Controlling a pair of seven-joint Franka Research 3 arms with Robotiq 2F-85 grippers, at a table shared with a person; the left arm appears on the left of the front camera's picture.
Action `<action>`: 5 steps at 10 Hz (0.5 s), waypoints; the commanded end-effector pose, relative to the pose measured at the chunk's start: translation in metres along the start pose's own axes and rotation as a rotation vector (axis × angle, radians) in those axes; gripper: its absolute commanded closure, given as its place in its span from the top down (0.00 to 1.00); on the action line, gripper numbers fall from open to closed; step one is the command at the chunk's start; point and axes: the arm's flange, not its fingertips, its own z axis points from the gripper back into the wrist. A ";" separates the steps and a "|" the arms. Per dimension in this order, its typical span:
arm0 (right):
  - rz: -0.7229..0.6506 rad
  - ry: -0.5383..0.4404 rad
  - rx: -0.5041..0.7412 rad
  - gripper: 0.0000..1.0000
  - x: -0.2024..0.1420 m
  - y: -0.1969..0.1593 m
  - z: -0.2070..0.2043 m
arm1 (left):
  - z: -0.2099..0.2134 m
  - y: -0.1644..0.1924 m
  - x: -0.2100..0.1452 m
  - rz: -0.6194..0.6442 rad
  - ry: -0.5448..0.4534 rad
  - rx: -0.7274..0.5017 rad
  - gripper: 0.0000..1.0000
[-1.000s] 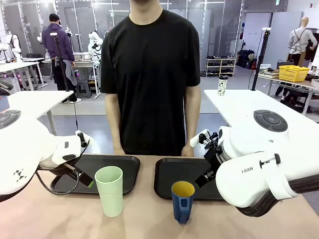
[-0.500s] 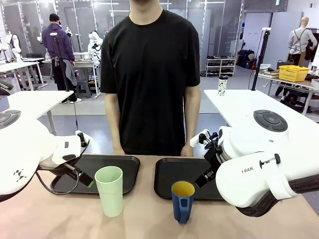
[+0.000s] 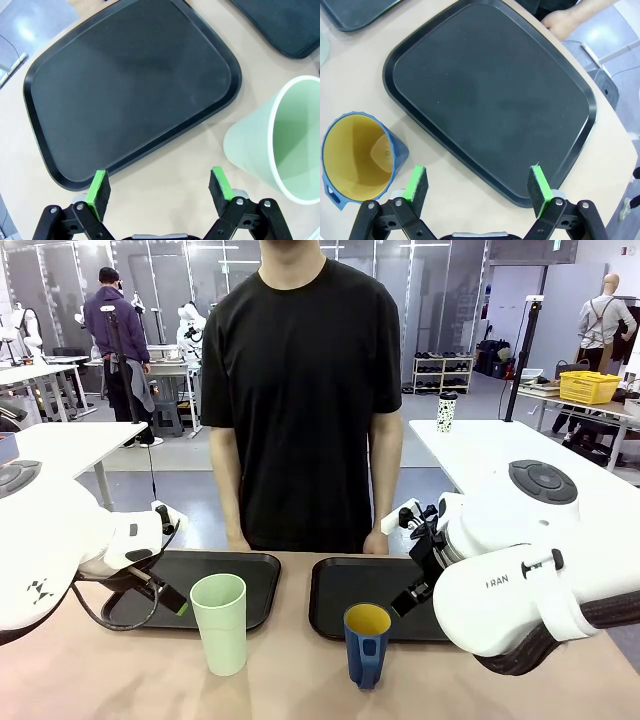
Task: Sort and store the cups by type.
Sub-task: Pick up the Reusable plastic cup.
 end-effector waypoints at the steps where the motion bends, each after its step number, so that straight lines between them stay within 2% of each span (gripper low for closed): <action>1: 0.006 -0.028 -0.036 1.00 0.012 0.004 0.017 | 0.018 0.003 -0.002 -0.025 -0.071 -0.008 1.00; 5: -0.008 -0.111 -0.166 1.00 0.043 0.024 0.097 | 0.084 -0.004 0.002 -0.044 -0.234 0.041 1.00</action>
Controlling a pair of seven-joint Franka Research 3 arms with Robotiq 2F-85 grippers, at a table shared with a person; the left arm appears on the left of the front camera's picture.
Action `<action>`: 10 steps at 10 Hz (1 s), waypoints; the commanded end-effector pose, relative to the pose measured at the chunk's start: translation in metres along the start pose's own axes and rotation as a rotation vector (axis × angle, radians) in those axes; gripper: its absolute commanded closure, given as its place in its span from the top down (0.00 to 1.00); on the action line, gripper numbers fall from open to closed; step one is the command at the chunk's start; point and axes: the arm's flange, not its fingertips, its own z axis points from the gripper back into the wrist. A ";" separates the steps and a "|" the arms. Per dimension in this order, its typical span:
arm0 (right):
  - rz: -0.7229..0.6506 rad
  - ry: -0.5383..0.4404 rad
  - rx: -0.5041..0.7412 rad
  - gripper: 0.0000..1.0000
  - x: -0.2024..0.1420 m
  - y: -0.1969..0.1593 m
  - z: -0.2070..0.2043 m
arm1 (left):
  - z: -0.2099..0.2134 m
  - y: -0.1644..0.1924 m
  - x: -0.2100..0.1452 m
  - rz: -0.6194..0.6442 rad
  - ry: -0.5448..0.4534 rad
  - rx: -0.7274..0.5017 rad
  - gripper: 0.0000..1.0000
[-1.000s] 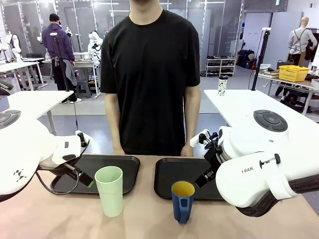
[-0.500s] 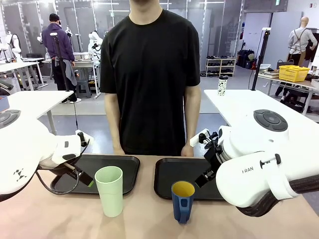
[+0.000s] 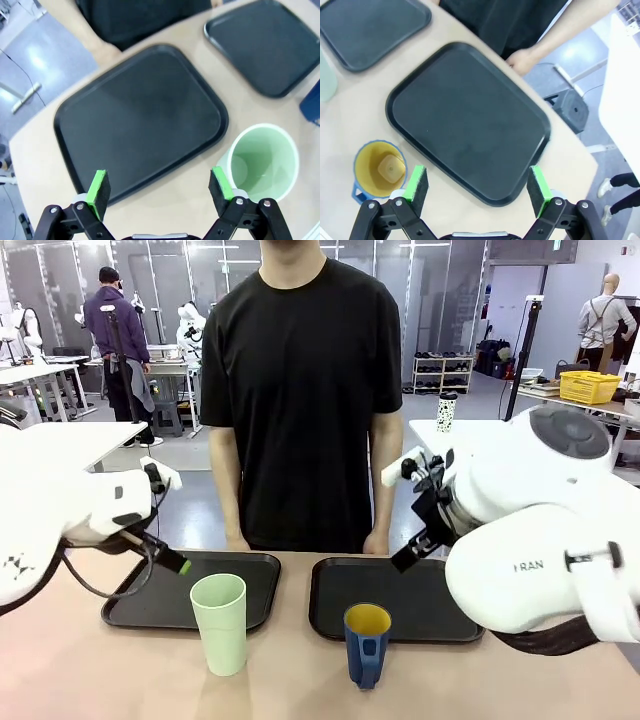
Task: Sort and store the cups by type.
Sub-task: Pick up the Reusable plastic cup.
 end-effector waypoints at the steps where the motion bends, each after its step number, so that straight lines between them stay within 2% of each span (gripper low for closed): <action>1: -0.006 0.002 -0.072 1.00 0.009 0.023 0.030 | 0.042 -0.011 -0.025 -0.049 -0.098 0.019 1.00; 5: 0.016 -0.008 -0.106 1.00 0.009 0.037 0.043 | 0.064 -0.029 -0.023 -0.108 -0.151 0.036 1.00; 6: 0.040 -0.017 -0.069 1.00 0.015 0.029 0.048 | 0.066 -0.029 -0.027 -0.126 -0.167 0.055 1.00; 7: 0.040 -0.017 -0.069 1.00 0.015 0.029 0.048 | 0.056 -0.013 0.029 -0.089 -0.137 0.032 1.00; 10: 0.040 -0.017 -0.069 1.00 0.015 0.029 0.048 | 0.056 -0.013 0.029 -0.089 -0.137 0.032 1.00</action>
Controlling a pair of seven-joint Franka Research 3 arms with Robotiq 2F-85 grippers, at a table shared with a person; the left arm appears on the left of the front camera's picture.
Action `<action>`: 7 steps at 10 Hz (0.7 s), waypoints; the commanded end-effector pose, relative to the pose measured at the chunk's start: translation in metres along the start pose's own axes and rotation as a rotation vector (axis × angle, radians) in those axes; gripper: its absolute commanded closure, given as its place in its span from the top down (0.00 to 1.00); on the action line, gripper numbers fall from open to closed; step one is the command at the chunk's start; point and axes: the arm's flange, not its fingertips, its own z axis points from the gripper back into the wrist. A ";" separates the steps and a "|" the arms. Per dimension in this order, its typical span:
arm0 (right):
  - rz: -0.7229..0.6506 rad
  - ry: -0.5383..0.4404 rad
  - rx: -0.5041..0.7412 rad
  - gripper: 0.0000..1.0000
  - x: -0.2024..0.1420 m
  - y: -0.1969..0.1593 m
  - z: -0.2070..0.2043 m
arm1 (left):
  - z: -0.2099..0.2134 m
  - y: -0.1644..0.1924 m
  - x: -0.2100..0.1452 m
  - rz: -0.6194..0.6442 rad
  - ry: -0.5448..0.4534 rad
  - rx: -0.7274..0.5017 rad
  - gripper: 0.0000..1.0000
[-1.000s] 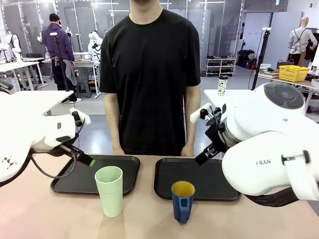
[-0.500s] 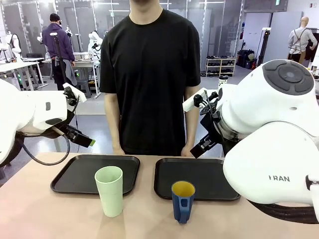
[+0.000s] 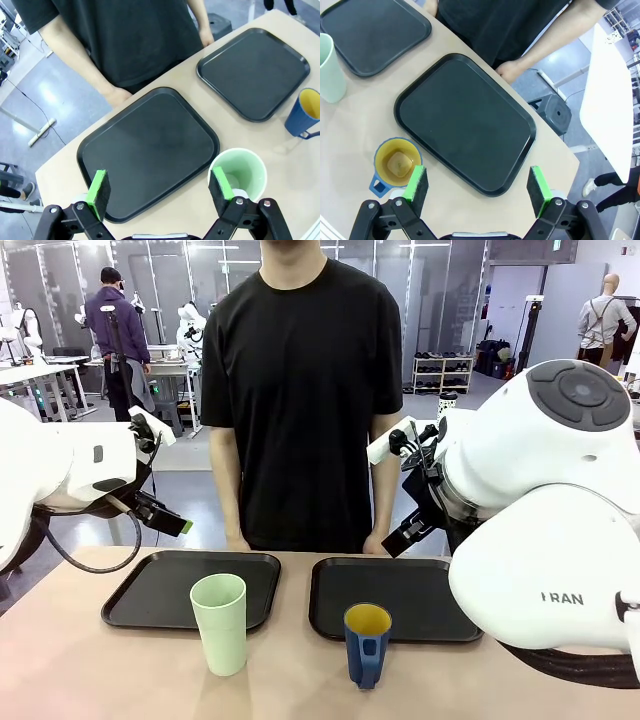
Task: Sort and store the cups by type.
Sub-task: Pick up the Reusable plastic cup.
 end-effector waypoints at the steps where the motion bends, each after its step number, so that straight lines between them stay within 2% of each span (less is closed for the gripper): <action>1: 0.003 0.000 0.001 1.00 0.000 -0.001 0.000 | 0.000 0.000 0.000 0.005 0.001 -0.002 1.00; 2: 0.000 0.000 0.000 1.00 0.000 0.000 0.000 | 0.000 0.000 0.000 0.000 0.000 0.000 1.00; 4: -0.117 0.019 0.021 1.00 -0.011 -0.042 -0.020 | -0.031 0.053 -0.015 0.140 0.034 0.015 1.00; 7: -0.289 0.107 0.083 1.00 -0.039 -0.100 -0.066 | -0.082 0.114 -0.048 0.285 0.157 0.013 1.00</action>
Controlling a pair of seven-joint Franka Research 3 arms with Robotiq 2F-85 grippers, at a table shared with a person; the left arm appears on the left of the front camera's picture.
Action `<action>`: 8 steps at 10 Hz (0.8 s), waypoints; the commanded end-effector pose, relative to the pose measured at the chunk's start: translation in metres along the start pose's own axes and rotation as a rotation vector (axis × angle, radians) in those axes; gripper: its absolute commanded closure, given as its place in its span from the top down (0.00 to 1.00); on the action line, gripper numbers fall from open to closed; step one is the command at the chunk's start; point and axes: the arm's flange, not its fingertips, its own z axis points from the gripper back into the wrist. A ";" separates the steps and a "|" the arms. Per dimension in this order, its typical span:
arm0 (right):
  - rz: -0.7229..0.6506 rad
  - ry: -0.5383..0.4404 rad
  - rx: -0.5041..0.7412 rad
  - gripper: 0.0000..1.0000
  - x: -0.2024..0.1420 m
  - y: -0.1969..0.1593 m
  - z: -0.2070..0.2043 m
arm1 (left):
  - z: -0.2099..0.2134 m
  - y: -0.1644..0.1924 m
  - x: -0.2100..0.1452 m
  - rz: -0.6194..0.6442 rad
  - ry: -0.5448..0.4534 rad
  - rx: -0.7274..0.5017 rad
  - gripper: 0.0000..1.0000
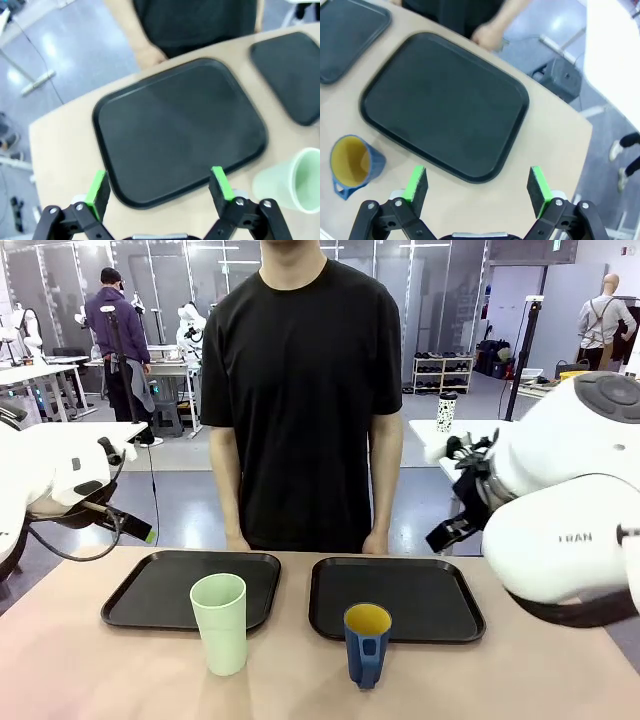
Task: Sort and store the cups by type.
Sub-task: Pick up the Reusable plastic cup.
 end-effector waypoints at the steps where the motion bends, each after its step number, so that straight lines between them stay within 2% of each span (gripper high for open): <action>1: -0.113 0.027 0.084 1.00 0.004 -0.036 -0.033 | -0.038 0.031 0.015 0.078 0.024 -0.051 1.00; 4: -0.234 0.085 0.182 1.00 -0.012 -0.071 -0.073 | -0.065 0.054 0.012 0.154 0.080 -0.087 1.00; 8: -0.305 0.103 0.167 1.00 -0.016 -0.085 -0.083 | -0.079 0.057 0.011 0.185 0.149 -0.087 1.00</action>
